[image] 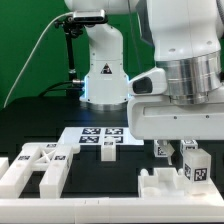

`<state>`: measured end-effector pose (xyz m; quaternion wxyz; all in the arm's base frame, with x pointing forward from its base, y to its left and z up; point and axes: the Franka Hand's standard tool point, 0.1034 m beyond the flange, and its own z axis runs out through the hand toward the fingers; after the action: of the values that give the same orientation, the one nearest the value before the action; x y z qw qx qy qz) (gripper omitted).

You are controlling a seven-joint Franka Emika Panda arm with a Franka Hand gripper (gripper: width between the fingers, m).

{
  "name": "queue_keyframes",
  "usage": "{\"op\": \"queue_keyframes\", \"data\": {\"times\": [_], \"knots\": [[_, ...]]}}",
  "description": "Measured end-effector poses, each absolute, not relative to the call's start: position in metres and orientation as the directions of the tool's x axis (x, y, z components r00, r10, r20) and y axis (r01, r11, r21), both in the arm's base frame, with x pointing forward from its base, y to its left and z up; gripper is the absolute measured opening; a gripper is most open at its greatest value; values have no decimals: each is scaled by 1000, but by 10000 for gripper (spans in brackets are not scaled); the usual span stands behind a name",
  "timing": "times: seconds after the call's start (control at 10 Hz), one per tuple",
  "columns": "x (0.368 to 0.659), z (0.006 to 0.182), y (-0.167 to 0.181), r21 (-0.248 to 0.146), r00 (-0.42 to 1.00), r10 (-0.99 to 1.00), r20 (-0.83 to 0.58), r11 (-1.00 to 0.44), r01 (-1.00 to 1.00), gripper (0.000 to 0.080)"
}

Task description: Assemble chair

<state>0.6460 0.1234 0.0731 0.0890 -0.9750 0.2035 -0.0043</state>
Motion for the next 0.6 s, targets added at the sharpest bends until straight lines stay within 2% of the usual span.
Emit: {"op": "queue_keyframes", "data": {"times": [0.1,0.3,0.5,0.6], "knots": [[643,72,120,-170,967,-253,21,-954,-246,649],[642,71,120,-170,973,-232,21,-959,-225,649],[642,70,120,-170,972,-235,20,-959,-229,391],[641,70,118,-171,936,-351,-3,-922,-346,289]]}}
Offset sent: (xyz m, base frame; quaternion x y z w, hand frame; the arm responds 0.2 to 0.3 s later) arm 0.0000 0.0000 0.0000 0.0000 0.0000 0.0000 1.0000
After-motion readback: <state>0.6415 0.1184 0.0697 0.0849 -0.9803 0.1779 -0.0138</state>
